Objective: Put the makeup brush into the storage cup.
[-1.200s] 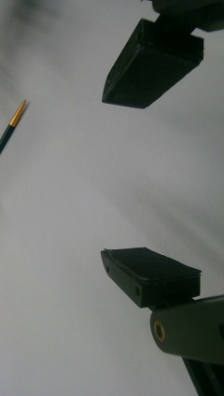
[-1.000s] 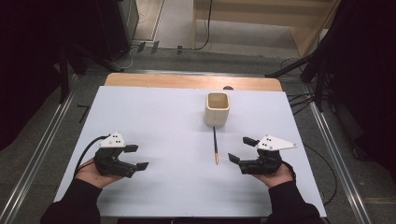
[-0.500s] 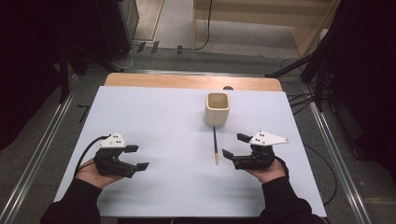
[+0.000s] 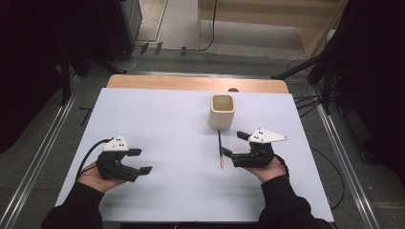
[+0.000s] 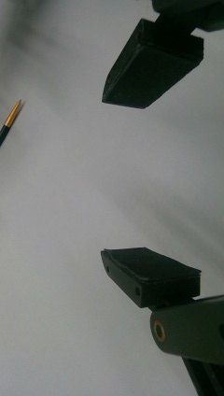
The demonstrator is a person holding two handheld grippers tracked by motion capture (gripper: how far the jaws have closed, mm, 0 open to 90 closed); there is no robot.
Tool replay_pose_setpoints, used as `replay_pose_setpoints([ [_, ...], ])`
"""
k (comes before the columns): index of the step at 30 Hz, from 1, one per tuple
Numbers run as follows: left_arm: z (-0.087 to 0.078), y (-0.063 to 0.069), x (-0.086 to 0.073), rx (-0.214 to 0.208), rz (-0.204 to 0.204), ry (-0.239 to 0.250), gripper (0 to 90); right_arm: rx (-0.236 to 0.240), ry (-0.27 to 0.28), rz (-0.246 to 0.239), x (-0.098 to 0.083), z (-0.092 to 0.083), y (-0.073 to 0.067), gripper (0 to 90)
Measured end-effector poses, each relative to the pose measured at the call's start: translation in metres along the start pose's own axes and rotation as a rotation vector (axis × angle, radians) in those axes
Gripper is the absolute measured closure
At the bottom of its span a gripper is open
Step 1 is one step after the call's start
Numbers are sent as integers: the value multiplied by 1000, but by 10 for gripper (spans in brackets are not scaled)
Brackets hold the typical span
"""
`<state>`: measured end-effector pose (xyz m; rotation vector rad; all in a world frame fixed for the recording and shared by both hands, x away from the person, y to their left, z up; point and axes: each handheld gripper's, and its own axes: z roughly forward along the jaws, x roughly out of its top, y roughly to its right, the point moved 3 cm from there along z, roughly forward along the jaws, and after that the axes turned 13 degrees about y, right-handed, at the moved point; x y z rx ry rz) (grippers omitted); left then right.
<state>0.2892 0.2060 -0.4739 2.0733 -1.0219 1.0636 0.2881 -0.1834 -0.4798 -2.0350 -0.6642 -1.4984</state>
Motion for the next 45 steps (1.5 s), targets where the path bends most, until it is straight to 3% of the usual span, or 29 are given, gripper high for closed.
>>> replay_pose_setpoints([
  [21, 0, 0, 0, 0, 4, 3, 213, 1, -6, -12, 6, 36, -3, 180],
  [28, 1, 1, 0, -4, 4, 1, 213, -6, 43, -17, 15, 45, -6, 183],
  [39, 1, 0, 1, -10, -4, 11, 213, -63, 35, -18, 18, 50, -5, 184],
  [45, 1, 2, 1, -23, 0, 10, 213, -146, 38, 22, 19, 52, -8, 189],
])
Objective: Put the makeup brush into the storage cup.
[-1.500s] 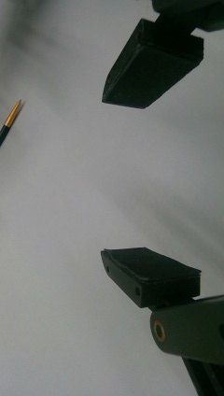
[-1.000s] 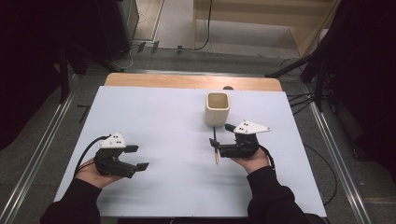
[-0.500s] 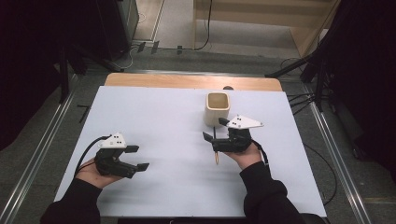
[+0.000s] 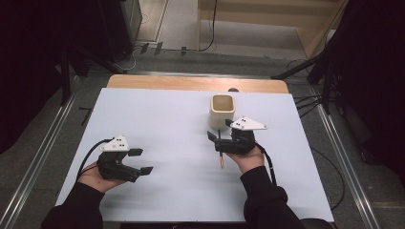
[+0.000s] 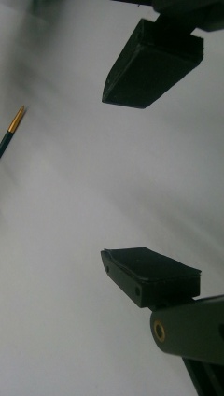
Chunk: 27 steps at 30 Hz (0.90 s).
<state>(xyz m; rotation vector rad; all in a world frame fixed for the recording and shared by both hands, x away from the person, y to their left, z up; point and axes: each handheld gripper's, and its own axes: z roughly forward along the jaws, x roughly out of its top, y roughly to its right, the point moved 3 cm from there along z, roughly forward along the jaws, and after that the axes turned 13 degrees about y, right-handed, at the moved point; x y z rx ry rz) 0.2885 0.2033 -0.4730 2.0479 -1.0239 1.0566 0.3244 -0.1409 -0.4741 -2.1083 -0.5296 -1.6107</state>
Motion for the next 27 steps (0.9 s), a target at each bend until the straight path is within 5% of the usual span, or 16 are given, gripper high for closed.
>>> replay_pose_setpoints([
  [1, 0, 0, 0, -2, 2, 0, 213, -59, -11, -26, 0, 1, -1, 189],
  [4, 0, 0, 0, -9, 5, -2, 213, -106, -8, -32, -1, 2, -3, 189],
  [10, 1, 0, 1, -14, 5, -2, 213, -250, 0, 24, -8, 7, -8, 191],
  [21, 1, 0, 1, -13, 4, -3, 213, -250, -50, 11, -10, 7, -7, 211],
  [27, 1, -1, 1, -14, 4, -6, 213, -232, -133, 31, -10, 8, -4, 190],
])
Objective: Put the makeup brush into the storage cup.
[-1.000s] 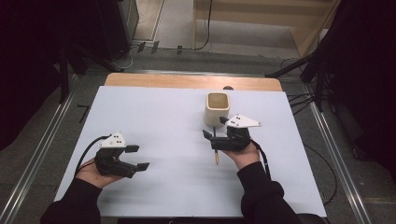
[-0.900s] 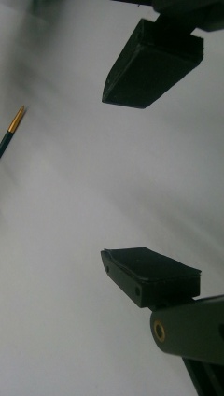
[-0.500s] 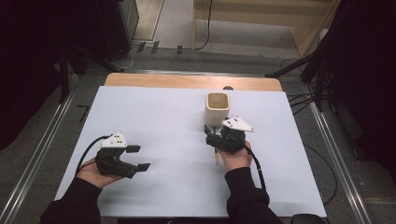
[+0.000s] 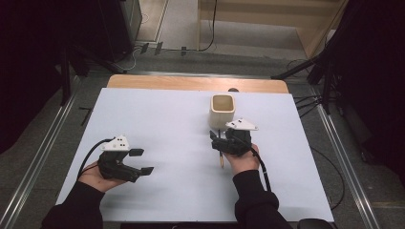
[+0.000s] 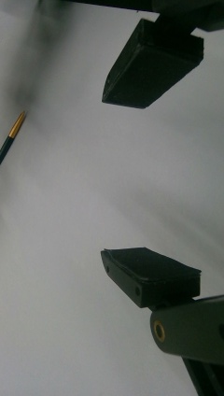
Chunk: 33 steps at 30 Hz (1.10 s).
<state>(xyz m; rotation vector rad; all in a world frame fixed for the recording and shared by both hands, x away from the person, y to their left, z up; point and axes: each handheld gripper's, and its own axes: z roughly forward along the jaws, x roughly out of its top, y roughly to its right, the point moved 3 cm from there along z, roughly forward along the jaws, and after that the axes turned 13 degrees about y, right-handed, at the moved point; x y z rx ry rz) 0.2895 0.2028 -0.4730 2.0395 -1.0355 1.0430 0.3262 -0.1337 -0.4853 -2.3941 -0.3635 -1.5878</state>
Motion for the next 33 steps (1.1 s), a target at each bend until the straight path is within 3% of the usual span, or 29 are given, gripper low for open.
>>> replay_pose_setpoints([
  [11, 0, 0, 0, -1, -2, 7, 212, 54, -192, 21, 7, 5, 2, 182],
  [12, 0, 0, 0, -1, -1, 7, 212, 75, -246, 18, 9, 6, 2, 179],
  [14, 0, 0, 0, -1, -3, 9, 212, 86, -266, 18, 9, 7, 2, 177],
  [16, 0, 0, 0, 0, -4, 8, 212, 105, -332, 42, 13, 8, 4, 178],
  [26, 0, -1, 0, -2, -3, 7, 212, 102, -488, 105, 20, 13, 10, 209],
  [28, 0, 0, 0, -3, -4, 6, 212, 95, -545, 108, 20, 16, 10, 216],
  [33, 0, 0, 0, -2, -6, 6, 212, 87, -587, 92, 22, 20, 9, 248],
])
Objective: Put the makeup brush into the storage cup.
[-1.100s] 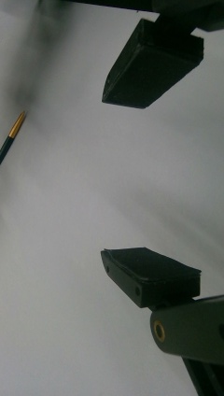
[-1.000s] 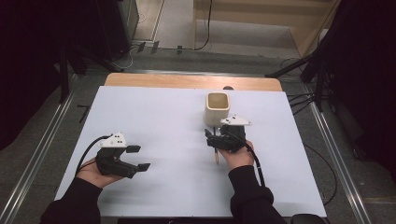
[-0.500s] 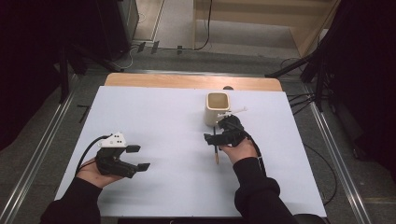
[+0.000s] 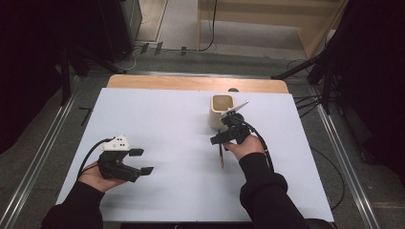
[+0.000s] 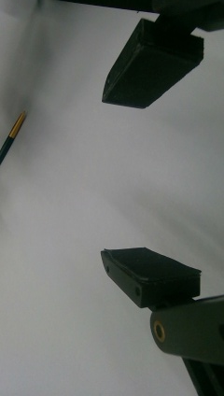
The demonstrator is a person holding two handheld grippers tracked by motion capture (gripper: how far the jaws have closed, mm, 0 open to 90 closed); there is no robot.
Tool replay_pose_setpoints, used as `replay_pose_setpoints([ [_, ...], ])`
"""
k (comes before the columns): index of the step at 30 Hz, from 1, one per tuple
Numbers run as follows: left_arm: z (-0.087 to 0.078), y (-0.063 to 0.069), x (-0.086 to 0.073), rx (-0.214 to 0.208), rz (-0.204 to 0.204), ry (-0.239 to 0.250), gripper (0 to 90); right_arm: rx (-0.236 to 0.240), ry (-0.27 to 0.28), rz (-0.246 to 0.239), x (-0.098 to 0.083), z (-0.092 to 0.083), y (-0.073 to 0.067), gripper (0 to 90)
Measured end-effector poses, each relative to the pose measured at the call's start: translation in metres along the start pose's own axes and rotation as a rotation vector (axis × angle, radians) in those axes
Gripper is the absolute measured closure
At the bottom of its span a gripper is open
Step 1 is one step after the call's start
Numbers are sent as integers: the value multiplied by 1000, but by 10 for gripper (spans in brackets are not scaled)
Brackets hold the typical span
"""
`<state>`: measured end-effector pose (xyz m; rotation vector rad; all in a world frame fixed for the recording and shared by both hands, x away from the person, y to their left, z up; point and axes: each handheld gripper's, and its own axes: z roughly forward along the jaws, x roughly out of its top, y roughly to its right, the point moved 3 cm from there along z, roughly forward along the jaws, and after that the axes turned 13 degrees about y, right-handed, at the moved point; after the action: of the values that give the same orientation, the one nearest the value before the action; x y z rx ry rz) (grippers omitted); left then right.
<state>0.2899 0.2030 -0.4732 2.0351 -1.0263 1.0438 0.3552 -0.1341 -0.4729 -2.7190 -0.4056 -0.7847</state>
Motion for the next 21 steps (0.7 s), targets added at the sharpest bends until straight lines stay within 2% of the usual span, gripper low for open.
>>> replay_pose_setpoints([
  [1, 0, 0, 0, 0, 0, -1, 212, -23, -14, -2, 2, 1, -1, 250],
  [4, 0, 0, 0, -1, 0, -1, 212, -32, -48, 10, 4, 1, -3, 256],
  [7, 0, 0, 0, -1, 0, -5, 212, -34, -85, 52, 8, 1, -2, 268],
  [10, 0, 0, 0, -2, 0, -9, 212, -38, -141, 52, 10, 1, -1, 277],
  [13, 0, 0, 0, -2, 0, -8, 212, -41, -150, 63, 11, 1, -2, 279],
  [16, 0, 0, 0, -1, -1, -6, 212, -80, -147, 69, 12, 0, -3, 283],
  [21, 0, 0, 0, -2, -3, -4, 212, -101, -163, 63, 10, 4, -3, 288],
])
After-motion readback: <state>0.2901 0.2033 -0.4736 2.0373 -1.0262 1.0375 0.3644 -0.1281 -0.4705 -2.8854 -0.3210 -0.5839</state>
